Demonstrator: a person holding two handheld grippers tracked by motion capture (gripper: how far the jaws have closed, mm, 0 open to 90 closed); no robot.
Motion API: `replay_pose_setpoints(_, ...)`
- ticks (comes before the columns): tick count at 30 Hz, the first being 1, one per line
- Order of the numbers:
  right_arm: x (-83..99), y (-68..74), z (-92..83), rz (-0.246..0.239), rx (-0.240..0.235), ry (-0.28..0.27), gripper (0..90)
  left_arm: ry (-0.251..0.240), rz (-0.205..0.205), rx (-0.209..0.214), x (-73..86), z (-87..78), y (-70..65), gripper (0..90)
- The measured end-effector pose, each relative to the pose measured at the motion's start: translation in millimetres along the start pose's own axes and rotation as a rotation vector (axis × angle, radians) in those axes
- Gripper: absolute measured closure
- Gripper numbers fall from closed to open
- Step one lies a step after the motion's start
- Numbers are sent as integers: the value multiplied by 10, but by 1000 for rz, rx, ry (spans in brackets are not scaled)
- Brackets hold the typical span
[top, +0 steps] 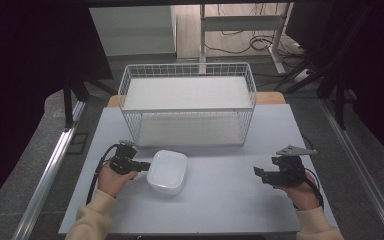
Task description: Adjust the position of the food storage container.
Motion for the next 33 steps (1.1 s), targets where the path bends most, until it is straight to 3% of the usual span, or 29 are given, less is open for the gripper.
replay_pose_setpoints(18,-20,16,-20,-8,-1,-10,208,21,20,99,44,160,-283,900)
replay_pose_setpoints(33,-30,45,-23,-12,-6,-12,208,41,53,148,53,287,-522,900)
Point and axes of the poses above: each handheld gripper's, and its own axes: z roughly forward along the jaws, x roughly out of its underside, y roughly to its left, the point moved 3 cm from there along z, roughly forward along the jaws, and after that the axes turned 8 degrees about -y, right-handed, at the moved point
